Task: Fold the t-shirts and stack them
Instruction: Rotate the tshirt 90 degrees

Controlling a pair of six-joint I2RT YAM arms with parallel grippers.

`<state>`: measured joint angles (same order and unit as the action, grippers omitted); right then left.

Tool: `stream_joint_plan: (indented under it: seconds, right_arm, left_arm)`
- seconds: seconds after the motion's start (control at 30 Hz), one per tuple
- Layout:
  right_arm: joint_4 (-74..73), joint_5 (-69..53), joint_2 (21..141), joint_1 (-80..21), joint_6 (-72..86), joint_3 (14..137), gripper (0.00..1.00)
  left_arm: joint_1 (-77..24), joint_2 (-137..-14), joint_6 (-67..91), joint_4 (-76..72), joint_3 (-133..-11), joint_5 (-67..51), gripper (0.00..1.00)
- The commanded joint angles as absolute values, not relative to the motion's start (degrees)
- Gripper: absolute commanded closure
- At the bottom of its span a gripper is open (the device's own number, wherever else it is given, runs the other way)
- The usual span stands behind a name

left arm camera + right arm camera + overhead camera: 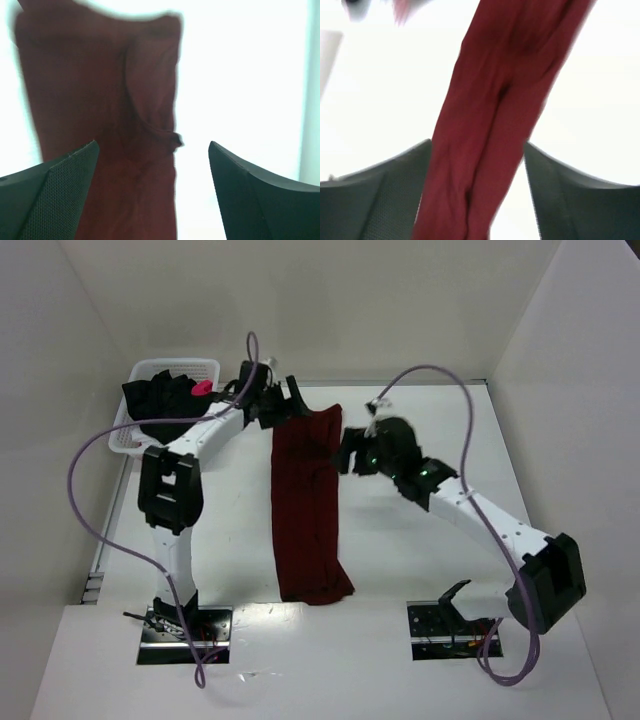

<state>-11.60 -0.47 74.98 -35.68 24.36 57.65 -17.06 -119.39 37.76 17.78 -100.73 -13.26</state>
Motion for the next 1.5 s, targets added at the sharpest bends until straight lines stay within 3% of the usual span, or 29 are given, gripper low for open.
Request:
stream_joint_plan:
  seconds: [0.0,0.13,0.27,0.3,0.33,0.47,0.7,0.83,1.47]
  right_arm:
    - [-11.0,0.2,75.9,-28.5,25.1,63.0,0.4]
    - [-12.5,1.4,85.6,-27.0,20.7,74.3,0.7]
    - [-12.5,-0.4,96.0,-26.5,19.5,84.2,0.77]
    - [-12.5,-1.7,98.2,-26.5,19.5,86.0,0.79]
    - [-12.5,-2.9,102.3,-26.5,19.5,89.7,0.81]
    - [-12.5,-7.8,111.1,-26.5,19.5,96.7,0.82]
    - [-15.1,-12.5,121.7,-27.1,18.3,103.3,0.86]
    - [-19.4,-6.6,126.0,-31.5,14.2,108.0,0.86]
    - [-23.6,13.0,134.1,-34.3,8.5,111.4,0.86]
  left_arm:
    - [-16.6,-108.7,34.4,19.2,-102.8,-11.8,0.02]
    - [-16.6,-97.4,34.9,17.1,-92.0,-11.8,0.07]
    - [-17.3,-91.5,35.4,16.5,-81.2,-14.4,0.23]
    - [-17.3,-90.9,35.4,16.5,-77.7,-15.2,0.38]
    - [-17.8,-90.4,36.3,16.5,-76.2,-16.0,0.46]
    - [-19.7,-88.4,38.2,15.0,-68.6,-19.9,0.7]
    - [-22.9,-89.0,40.3,13.3,-61.7,-20.4,0.93]
    - [-23.4,-92.5,41.6,12.5,-59.2,-20.4,1.0]
    - [-23.9,-99.7,43.8,12.6,-58.2,-16.9,1.0]
